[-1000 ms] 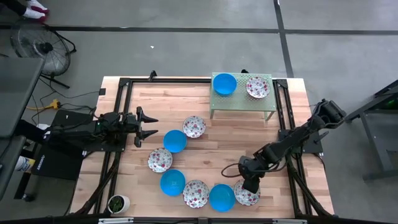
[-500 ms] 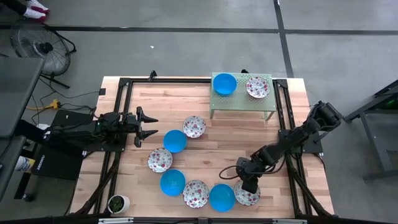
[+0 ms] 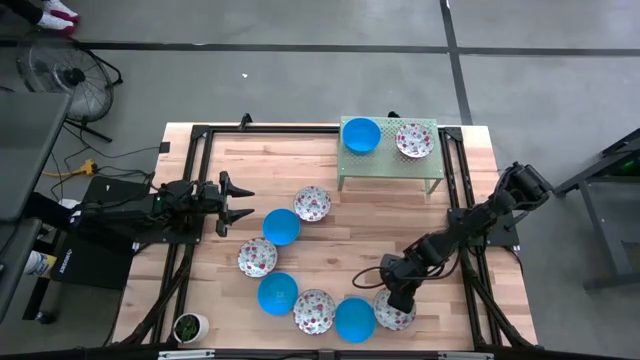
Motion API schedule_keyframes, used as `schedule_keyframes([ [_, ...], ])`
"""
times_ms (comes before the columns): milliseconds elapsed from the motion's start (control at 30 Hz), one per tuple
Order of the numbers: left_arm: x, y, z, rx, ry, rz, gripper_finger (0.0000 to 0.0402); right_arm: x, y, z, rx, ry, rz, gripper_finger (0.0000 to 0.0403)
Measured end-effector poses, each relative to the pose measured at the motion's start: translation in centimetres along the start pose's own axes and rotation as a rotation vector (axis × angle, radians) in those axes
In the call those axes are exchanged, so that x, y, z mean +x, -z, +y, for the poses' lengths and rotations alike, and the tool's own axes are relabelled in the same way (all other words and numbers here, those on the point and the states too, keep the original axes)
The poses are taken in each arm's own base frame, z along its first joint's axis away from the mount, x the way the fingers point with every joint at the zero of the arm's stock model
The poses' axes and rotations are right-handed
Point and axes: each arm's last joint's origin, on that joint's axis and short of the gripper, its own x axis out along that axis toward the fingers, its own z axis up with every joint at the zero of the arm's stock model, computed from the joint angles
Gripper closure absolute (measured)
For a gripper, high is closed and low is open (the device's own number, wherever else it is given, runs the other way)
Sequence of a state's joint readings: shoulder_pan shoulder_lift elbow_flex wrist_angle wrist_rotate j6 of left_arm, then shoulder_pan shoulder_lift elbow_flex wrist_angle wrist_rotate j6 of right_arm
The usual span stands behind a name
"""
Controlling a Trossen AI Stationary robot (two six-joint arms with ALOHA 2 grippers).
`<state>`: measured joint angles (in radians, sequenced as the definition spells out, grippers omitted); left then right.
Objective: Pick & Place Mini bowls
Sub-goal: Stack the white bowl on the white bowl on the shelf
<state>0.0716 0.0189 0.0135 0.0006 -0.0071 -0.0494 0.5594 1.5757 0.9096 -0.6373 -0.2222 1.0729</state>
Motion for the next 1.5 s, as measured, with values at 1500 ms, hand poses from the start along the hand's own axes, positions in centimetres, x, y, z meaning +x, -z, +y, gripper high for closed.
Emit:
schedule_keyframes([
  [1500, 0.0, 0.0, 0.0, 0.0, 0.0, 0.0, 0.0169, -16.9, 2.5, -10.9, 0.249, -0.167, -0.449, 0.0403],
])
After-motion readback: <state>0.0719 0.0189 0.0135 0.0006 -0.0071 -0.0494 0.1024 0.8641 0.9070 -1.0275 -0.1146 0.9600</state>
